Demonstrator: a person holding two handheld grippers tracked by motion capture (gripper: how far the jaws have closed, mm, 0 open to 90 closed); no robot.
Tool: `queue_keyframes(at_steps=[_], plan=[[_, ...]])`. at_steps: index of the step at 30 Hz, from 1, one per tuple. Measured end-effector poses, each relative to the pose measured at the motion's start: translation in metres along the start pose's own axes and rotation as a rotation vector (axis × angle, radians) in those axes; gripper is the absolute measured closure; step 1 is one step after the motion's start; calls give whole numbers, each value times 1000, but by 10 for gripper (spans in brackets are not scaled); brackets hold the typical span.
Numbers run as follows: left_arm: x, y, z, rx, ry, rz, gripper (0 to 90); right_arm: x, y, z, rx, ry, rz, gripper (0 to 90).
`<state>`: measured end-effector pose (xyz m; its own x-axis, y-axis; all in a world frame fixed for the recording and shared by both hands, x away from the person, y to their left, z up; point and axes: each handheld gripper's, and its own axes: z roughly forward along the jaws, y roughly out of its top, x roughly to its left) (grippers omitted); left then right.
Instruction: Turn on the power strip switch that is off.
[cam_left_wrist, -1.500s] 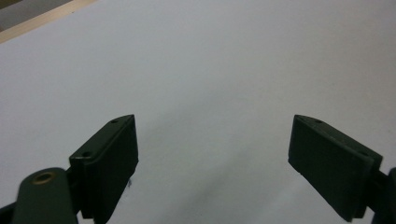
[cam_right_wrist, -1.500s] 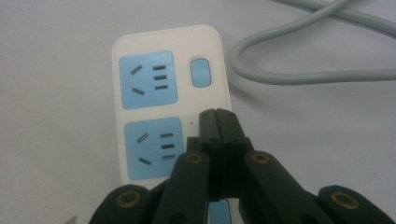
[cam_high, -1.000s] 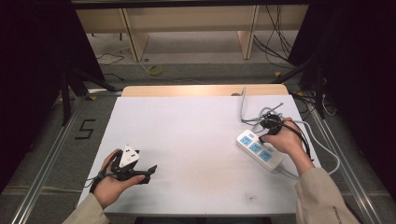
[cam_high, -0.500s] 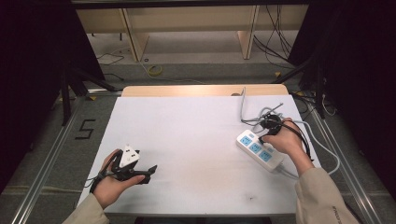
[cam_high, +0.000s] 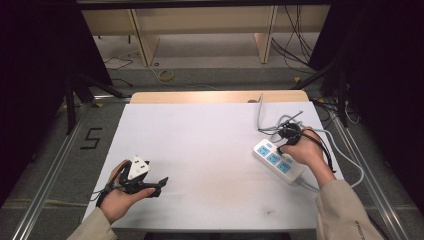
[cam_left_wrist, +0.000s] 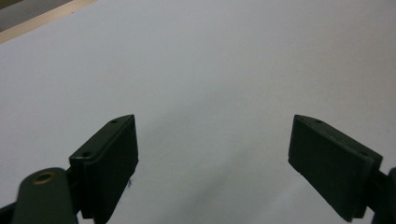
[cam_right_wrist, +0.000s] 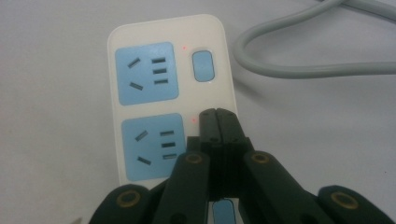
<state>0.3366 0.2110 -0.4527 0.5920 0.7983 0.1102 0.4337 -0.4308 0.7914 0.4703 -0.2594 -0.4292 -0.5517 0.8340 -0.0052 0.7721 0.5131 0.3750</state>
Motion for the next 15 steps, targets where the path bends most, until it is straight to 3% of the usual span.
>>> queue_keyframes(at_steps=[15], plan=[[-1,0,0,3,1,3,157,2,0,1,6,-12,2,900]])
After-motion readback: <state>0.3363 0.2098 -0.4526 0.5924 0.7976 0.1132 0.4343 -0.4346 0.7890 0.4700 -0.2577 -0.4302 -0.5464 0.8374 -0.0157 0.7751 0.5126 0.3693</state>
